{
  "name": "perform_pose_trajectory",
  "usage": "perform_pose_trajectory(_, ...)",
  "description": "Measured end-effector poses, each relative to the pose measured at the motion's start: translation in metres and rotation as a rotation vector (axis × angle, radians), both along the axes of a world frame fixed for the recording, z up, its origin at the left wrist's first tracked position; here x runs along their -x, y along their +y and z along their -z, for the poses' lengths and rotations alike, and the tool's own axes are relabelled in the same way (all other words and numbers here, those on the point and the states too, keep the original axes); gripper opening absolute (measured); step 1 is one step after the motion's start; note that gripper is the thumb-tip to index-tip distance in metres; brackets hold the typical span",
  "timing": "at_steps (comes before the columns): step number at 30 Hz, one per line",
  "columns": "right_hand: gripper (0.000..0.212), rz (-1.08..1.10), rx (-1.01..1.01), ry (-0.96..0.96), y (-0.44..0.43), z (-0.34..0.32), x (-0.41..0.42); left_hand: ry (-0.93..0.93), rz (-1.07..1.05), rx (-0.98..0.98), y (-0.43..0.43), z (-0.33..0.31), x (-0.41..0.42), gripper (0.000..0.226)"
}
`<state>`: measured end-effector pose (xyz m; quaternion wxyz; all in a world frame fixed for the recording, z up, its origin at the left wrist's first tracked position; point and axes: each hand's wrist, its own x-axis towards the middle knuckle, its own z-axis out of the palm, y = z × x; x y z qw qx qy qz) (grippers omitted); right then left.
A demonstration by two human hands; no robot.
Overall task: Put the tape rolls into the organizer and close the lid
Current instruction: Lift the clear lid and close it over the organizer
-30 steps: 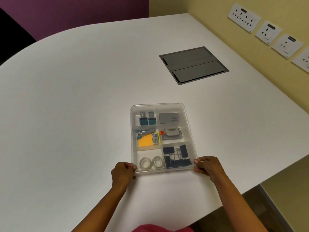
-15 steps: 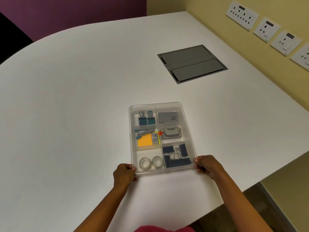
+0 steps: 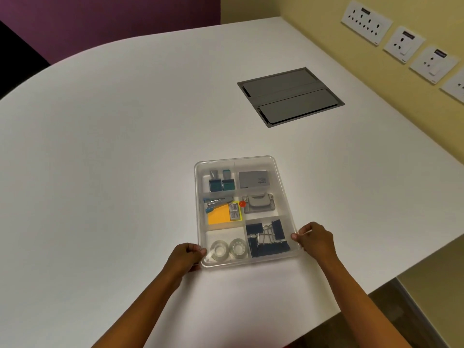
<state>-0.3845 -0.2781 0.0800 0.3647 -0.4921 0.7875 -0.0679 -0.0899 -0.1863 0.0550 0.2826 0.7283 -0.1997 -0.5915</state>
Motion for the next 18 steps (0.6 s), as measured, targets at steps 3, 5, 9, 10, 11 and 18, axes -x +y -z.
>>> perform_pose_trajectory(3, 0.032, -0.073, 0.038, -0.056, -0.026, -0.006, -0.008, -0.001, 0.045, -0.001, -0.028, -0.006, -0.010, 0.016)
perform_pose_trajectory(5, 0.033, -0.100, 0.058, -0.093, -0.049, -0.008, -0.015, -0.013, 0.053, -0.010, -0.050, -0.009, -0.015, 0.020)
perform_pose_trajectory(9, 0.027, -0.055, 0.126, -0.173, -0.097, -0.007, -0.030, -0.038, 0.027, -0.004, -0.093, -0.011, -0.024, 0.019)
perform_pose_trajectory(10, 0.026, -0.045, 0.125, -0.192, -0.108, -0.006, -0.033, -0.043, 0.027, 0.004, -0.102, -0.012, -0.027, 0.019)
perform_pose_trajectory(11, 0.025, -0.034, 0.116, -0.215, -0.119, -0.005, -0.036, -0.048, 0.027, 0.013, -0.112, -0.012, -0.030, 0.021)
perform_pose_trajectory(18, 0.018, 0.016, 0.030, -0.359, -0.182, 0.000, -0.056, -0.103, 0.040, 0.020, -0.174, -0.014, -0.048, 0.034)
